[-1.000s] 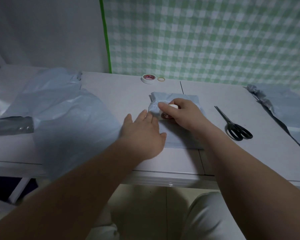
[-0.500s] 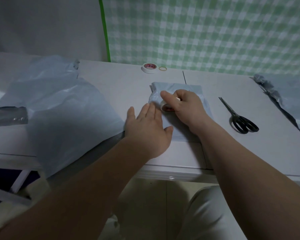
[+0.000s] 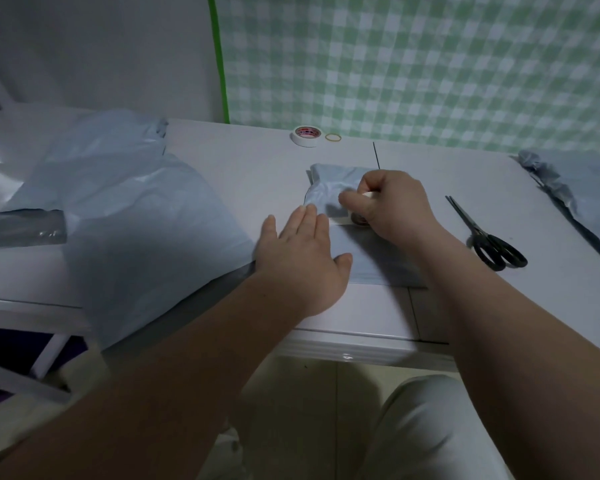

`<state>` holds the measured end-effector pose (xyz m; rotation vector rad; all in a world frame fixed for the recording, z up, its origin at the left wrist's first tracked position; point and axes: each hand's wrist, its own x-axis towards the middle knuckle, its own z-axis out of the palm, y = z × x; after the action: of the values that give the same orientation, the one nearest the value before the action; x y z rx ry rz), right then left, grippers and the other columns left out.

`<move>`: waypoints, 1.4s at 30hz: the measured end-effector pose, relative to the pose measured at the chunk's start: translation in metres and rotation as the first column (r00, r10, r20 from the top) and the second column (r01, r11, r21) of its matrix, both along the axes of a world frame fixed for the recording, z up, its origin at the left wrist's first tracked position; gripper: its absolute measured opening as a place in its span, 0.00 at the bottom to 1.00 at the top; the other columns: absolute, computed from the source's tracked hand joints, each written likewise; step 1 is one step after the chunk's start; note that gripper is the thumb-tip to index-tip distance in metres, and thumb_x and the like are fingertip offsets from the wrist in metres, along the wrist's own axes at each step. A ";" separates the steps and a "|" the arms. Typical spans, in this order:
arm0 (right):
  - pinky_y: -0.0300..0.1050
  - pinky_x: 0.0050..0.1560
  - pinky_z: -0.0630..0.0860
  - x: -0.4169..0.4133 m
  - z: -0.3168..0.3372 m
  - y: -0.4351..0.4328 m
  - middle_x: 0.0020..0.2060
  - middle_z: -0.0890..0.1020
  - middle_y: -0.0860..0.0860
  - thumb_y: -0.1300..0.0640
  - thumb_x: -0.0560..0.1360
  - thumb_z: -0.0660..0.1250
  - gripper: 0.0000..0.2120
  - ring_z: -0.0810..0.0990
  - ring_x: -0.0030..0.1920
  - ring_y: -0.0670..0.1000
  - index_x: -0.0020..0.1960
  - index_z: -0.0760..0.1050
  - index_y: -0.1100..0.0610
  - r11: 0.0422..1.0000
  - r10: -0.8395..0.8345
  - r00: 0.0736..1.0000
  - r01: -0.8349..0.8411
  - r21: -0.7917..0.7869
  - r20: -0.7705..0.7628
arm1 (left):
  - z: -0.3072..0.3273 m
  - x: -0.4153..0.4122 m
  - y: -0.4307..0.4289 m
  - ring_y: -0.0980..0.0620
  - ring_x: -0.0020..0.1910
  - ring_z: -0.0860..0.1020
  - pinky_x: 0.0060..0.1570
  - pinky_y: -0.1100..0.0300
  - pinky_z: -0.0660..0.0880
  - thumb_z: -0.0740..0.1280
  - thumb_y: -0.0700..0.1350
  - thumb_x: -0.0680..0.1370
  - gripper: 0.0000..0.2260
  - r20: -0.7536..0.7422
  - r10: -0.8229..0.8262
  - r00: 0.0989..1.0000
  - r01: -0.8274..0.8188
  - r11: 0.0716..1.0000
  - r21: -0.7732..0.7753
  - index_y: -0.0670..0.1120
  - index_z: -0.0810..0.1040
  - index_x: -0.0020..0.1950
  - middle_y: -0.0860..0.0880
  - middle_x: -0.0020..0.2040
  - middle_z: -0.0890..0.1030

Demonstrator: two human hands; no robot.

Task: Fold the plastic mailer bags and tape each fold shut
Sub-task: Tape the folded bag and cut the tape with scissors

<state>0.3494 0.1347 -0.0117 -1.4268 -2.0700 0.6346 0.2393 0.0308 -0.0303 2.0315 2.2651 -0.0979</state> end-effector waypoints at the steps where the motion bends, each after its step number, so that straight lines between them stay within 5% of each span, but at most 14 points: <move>1: 0.45 0.40 0.74 -0.001 0.000 -0.001 0.31 0.81 0.48 0.49 0.71 0.69 0.14 0.78 0.37 0.50 0.31 0.70 0.53 1.000 -0.002 1.000 0.002 0.013 0.025 | 0.001 0.000 0.000 0.50 0.77 0.40 0.74 0.43 0.40 0.43 0.60 0.81 0.30 0.003 -0.002 1.000 0.002 1.000 -0.006 0.46 0.42 0.78 0.47 0.79 0.41; 9: 0.46 0.35 0.65 0.004 -0.017 -0.017 0.33 0.78 0.48 0.45 0.77 0.57 0.12 0.74 0.39 0.53 0.45 0.66 0.54 0.966 -0.028 1.000 0.028 0.256 -0.005 | 0.004 0.010 0.003 0.50 0.77 0.42 0.73 0.43 0.40 0.44 0.58 0.81 0.29 -0.015 -0.003 1.000 0.003 1.000 0.023 0.44 0.45 0.78 0.46 0.79 0.44; 12: 0.45 0.33 0.65 0.007 -0.018 -0.022 0.33 0.76 0.47 0.48 0.74 0.56 0.09 0.73 0.36 0.51 0.47 0.66 0.54 0.953 0.035 0.999 -0.026 0.301 -0.024 | 0.004 0.017 0.008 0.47 0.76 0.53 0.74 0.47 0.47 0.47 0.55 0.81 0.28 0.000 -0.002 1.000 0.002 0.997 0.083 0.41 0.53 0.77 0.43 0.77 0.55; 14: 0.44 0.32 0.64 0.009 -0.017 -0.023 0.33 0.74 0.46 0.49 0.70 0.55 0.11 0.72 0.35 0.49 0.49 0.66 0.53 0.960 0.045 0.998 -0.032 0.277 -0.041 | 0.003 0.019 0.009 0.47 0.72 0.59 0.72 0.48 0.52 0.49 0.54 0.80 0.26 0.016 0.002 1.000 -0.004 0.992 0.125 0.41 0.57 0.75 0.43 0.73 0.61; 17: 0.44 0.34 0.65 0.011 -0.016 -0.022 0.35 0.75 0.45 0.54 0.69 0.62 0.12 0.73 0.36 0.48 0.52 0.67 0.52 0.983 0.009 0.998 0.004 0.186 -0.066 | 0.001 0.020 0.008 0.45 0.73 0.57 0.72 0.47 0.52 0.47 0.56 0.81 0.28 0.004 0.005 1.000 -0.005 0.992 0.130 0.42 0.54 0.76 0.42 0.76 0.56; 21: 0.37 0.49 0.68 0.015 -0.018 -0.015 0.49 0.81 0.48 0.60 0.69 0.67 0.17 0.78 0.49 0.49 0.58 0.75 0.53 0.991 -0.077 0.984 0.093 0.095 -0.159 | 0.000 0.022 0.007 0.43 0.75 0.53 0.72 0.46 0.50 0.45 0.57 0.81 0.29 -0.016 0.000 1.000 0.002 0.993 0.116 0.43 0.49 0.78 0.44 0.78 0.50; 24: 0.33 0.49 0.67 0.020 -0.019 -0.012 0.49 0.84 0.50 0.59 0.73 0.66 0.12 0.80 0.51 0.50 0.55 0.81 0.55 0.984 -0.100 0.990 0.113 0.135 -0.103 | -0.001 0.023 0.006 0.43 0.76 0.52 0.72 0.45 0.50 0.45 0.58 0.81 0.29 -0.015 0.002 1.000 0.000 0.993 0.121 0.45 0.50 0.78 0.44 0.78 0.50; 27: 0.41 0.46 0.68 0.021 -0.019 -0.015 0.43 0.85 0.53 0.57 0.76 0.64 0.09 0.81 0.47 0.53 0.50 0.83 0.57 0.972 -0.087 0.994 0.098 0.212 -0.061 | -0.002 0.025 0.008 0.45 0.77 0.48 0.73 0.44 0.46 0.45 0.58 0.80 0.29 -0.030 0.022 0.999 -0.020 0.996 0.090 0.44 0.48 0.78 0.44 0.79 0.47; 30: 0.50 0.46 0.72 0.017 -0.022 -0.019 0.42 0.84 0.56 0.58 0.76 0.63 0.09 0.80 0.45 0.59 0.50 0.81 0.58 0.939 -0.080 0.996 0.089 0.332 -0.040 | -0.004 0.027 0.011 0.48 0.77 0.44 0.74 0.45 0.43 0.45 0.58 0.81 0.30 0.010 0.025 1.000 -0.026 0.997 0.072 0.42 0.45 0.78 0.44 0.79 0.45; 36: 0.46 0.36 0.59 0.009 -0.017 -0.027 0.37 0.78 0.56 0.54 0.81 0.55 0.11 0.70 0.37 0.58 0.55 0.72 0.58 0.920 -0.128 0.981 0.063 0.387 0.144 | -0.007 0.025 0.009 0.47 0.77 0.48 0.74 0.46 0.46 0.47 0.59 0.80 0.32 0.049 0.014 0.999 -0.020 0.992 0.127 0.43 0.45 0.78 0.44 0.79 0.48; 39: 0.47 0.35 0.56 0.007 -0.015 -0.030 0.34 0.70 0.51 0.51 0.82 0.52 0.13 0.65 0.35 0.55 0.55 0.69 0.58 0.920 -0.155 0.966 0.064 0.388 0.208 | -0.006 0.024 0.009 0.47 0.76 0.50 0.74 0.46 0.47 0.48 0.59 0.79 0.32 0.057 0.011 0.998 -0.018 0.991 0.134 0.43 0.45 0.78 0.45 0.78 0.49; 42: 0.47 0.35 0.58 0.009 -0.017 -0.028 0.36 0.74 0.52 0.51 0.81 0.55 0.12 0.67 0.36 0.56 0.54 0.70 0.59 0.925 -0.115 0.971 0.029 0.379 0.208 | -0.006 0.025 0.009 0.47 0.76 0.51 0.73 0.46 0.47 0.47 0.59 0.79 0.32 0.048 0.008 0.999 -0.015 0.990 0.141 0.43 0.46 0.78 0.45 0.78 0.51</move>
<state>0.3580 0.1070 -0.0288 -1.3897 -2.1517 0.0350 0.2641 0.0398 -0.0363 2.0626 2.3160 0.1136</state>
